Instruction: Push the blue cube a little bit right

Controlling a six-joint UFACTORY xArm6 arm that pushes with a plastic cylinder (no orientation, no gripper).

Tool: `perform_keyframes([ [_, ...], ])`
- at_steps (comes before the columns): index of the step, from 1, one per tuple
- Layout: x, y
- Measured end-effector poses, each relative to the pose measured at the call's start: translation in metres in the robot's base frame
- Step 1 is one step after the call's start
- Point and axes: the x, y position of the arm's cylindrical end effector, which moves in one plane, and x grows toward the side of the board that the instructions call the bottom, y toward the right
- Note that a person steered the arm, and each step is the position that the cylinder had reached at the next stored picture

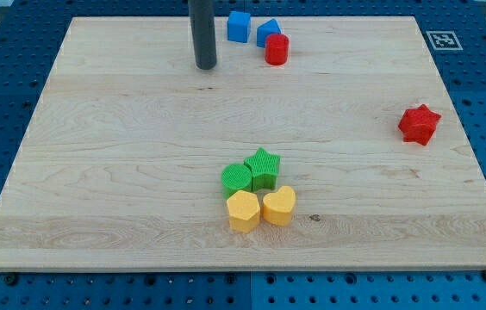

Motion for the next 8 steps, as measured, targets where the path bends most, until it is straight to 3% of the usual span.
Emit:
perform_keyframes([
  [1,-0.033,-0.008],
  [2,-0.051,0.023],
  [6,-0.051,0.074],
  [8,-0.016,0.093],
])
